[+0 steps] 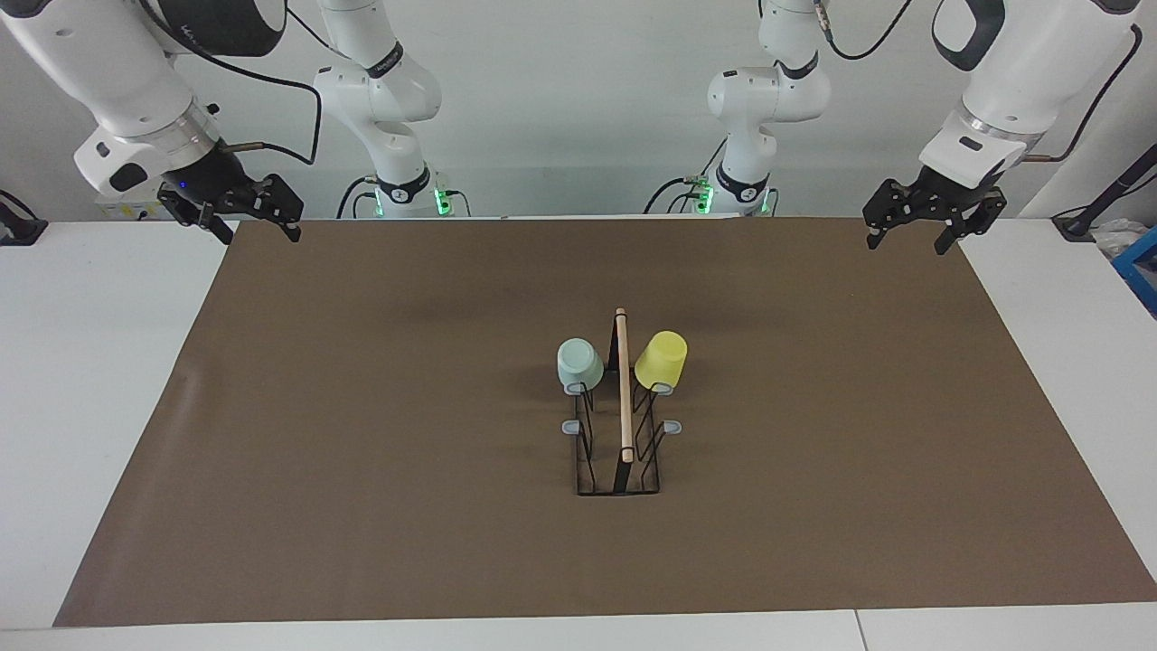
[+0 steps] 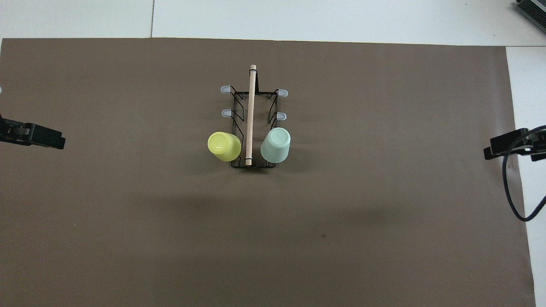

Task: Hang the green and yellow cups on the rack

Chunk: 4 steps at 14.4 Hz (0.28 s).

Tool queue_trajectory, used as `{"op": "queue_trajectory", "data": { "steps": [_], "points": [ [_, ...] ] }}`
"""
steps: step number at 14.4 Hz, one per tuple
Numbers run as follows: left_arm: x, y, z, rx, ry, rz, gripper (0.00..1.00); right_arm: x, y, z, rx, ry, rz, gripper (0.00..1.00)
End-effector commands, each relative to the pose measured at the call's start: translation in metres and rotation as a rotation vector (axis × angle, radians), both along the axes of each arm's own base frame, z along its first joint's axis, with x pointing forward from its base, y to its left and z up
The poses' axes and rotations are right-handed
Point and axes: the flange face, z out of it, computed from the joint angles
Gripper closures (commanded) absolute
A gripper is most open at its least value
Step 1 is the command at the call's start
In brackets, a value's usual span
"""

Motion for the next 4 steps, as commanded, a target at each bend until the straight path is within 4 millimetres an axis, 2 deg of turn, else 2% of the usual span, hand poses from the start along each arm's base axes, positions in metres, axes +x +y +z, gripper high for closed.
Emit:
{"op": "queue_trajectory", "data": {
  "steps": [1,4],
  "points": [
    [-0.0042,-0.0053,0.0065,-0.005,-0.001,-0.012,0.00,0.0003,0.0013,-0.0014,-0.018,-0.013,-0.014,0.00],
    [-0.0049,-0.0044,0.0076,-0.005,-0.004,-0.010,0.00,0.0004,0.0014,-0.0020,-0.016,-0.013,-0.014,0.00]
  ]
}}
